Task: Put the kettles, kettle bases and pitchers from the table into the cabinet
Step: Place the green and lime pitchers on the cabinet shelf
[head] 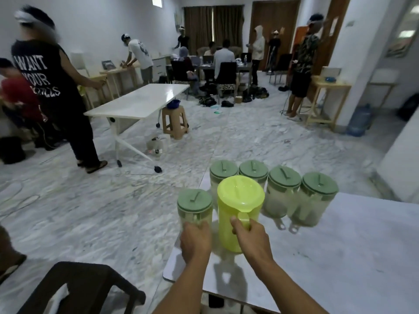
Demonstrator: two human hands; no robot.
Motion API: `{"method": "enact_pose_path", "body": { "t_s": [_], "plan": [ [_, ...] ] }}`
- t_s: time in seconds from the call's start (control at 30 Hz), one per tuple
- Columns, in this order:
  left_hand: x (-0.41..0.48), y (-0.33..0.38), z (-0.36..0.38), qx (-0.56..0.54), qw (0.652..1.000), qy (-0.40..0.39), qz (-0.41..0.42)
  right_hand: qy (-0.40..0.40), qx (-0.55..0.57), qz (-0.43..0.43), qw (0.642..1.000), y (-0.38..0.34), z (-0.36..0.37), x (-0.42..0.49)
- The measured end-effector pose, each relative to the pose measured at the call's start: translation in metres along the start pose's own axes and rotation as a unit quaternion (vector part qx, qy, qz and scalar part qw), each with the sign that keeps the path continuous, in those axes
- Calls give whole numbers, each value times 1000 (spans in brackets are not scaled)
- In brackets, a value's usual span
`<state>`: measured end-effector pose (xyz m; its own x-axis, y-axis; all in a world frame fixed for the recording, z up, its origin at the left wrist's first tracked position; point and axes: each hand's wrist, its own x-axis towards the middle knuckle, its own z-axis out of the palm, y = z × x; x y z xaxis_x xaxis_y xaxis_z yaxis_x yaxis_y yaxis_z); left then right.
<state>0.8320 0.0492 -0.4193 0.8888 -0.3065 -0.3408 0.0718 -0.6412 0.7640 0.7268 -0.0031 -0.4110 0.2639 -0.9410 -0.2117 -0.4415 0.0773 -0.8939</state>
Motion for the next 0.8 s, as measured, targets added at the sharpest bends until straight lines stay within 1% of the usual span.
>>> {"method": "enact_pose_path", "body": {
  "t_s": [0.1, 0.2, 0.33, 0.43, 0.5, 0.57, 0.63, 0.73, 0.8],
  "plan": [
    [-7, 14, -19, -22, 998, -17, 60, 33, 52, 26, 998, -12, -8, -12],
    [-18, 37, -49, -30, 991, -47, 120, 104, 97, 49, 989, -30, -18, -37],
    [-56, 82, -82, -40, 978, -100, 180, 213, 127, 80, 965, -52, -54, -72],
    [-100, 117, -89, -64, 956, -148, 246, 276, 172, 78, 942, -64, -99, -103],
    [-141, 136, -86, -79, 938, -191, 279, 324, 199, 66, 923, -69, -136, -129],
    [-192, 147, -81, -94, 919, -233, 304, 384, 221, 50, 895, -75, -178, -161],
    [-247, 154, -73, -115, 891, -278, 340, 442, 229, 42, 866, -79, -221, -192],
    [-335, 160, -61, -134, 847, -343, 384, 539, 228, 31, 810, -76, -289, -238],
    [-393, 160, -52, -150, 821, -378, 400, 587, 221, 33, 778, -70, -334, -273]
  ]
}}
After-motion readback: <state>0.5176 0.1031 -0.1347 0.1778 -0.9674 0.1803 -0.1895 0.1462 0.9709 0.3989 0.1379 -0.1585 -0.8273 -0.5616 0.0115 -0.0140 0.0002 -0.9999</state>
